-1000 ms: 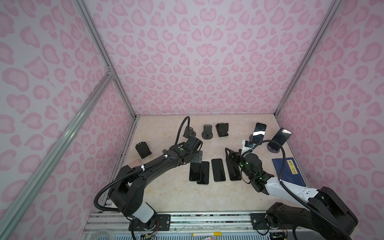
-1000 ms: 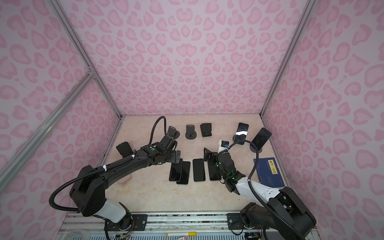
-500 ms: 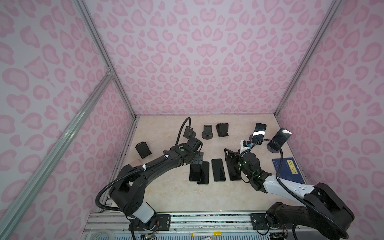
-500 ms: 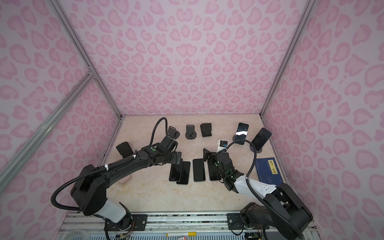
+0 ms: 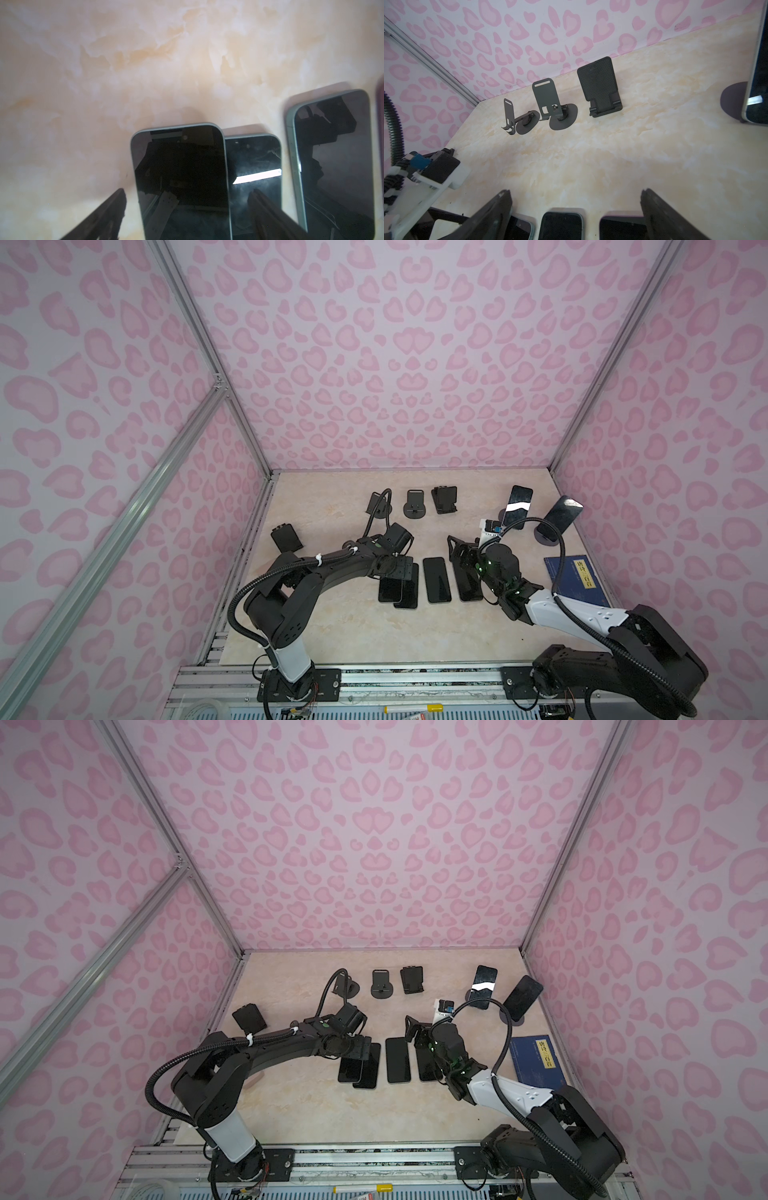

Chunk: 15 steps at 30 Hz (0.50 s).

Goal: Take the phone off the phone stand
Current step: 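Open the left gripper and release the black phone on the table, then raise the left gripper off the phones while the right gripper swings toward the corner stands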

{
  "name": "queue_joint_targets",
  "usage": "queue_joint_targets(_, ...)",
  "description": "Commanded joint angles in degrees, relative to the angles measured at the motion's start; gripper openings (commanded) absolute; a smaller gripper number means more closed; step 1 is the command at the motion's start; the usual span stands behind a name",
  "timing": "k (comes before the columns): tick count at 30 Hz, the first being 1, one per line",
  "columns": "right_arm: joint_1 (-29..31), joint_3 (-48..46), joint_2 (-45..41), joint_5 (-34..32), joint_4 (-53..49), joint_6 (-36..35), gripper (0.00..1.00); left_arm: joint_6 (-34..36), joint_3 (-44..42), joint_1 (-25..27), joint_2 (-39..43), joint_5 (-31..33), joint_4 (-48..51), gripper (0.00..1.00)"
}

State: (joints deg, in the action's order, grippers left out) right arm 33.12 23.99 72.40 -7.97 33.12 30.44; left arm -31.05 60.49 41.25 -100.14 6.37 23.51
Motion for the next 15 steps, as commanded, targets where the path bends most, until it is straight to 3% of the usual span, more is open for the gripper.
queue_joint_targets(1,0.01,-0.17,-0.13,-0.03,0.63,-0.03,0.99,-1.59,-0.33,-0.24,-1.26,1.54,-0.92,0.93)
queue_joint_targets(15,0.1,-0.12,0.18,0.36,0.75,-0.04,0.99,-4.96,-5.08,-3.04,0.76,2.85,-3.42,0.92)
